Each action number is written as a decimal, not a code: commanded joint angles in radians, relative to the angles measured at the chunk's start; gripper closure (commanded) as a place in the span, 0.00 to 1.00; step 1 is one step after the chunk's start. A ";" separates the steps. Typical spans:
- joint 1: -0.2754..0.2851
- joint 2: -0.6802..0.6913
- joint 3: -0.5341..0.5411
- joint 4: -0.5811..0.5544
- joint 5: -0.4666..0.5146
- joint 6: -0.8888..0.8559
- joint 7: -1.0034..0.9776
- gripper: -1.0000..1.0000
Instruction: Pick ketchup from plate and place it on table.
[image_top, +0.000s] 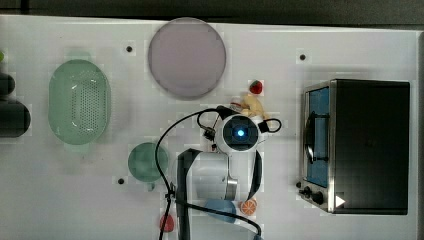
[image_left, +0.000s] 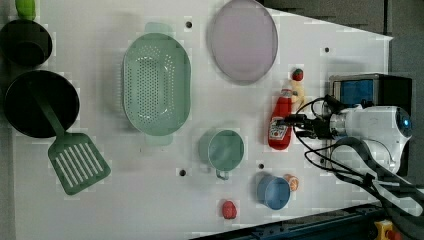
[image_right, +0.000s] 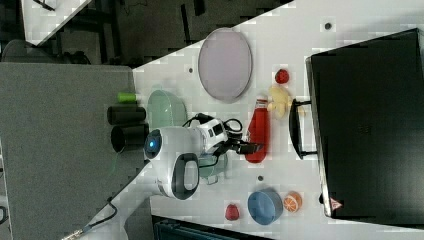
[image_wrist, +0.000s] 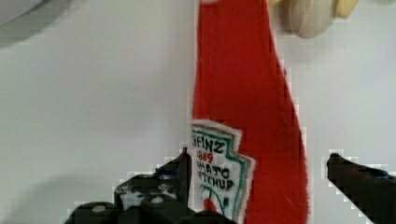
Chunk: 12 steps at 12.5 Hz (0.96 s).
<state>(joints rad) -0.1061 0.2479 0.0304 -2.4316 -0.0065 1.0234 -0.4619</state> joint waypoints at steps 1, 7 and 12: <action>0.010 -0.134 0.016 0.046 0.002 -0.007 0.069 0.00; 0.018 -0.314 0.016 0.211 0.003 -0.360 0.284 0.00; 0.017 -0.353 0.013 0.454 0.003 -0.659 0.344 0.00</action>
<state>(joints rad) -0.0945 -0.1260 0.0547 -1.9697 -0.0077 0.4028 -0.1909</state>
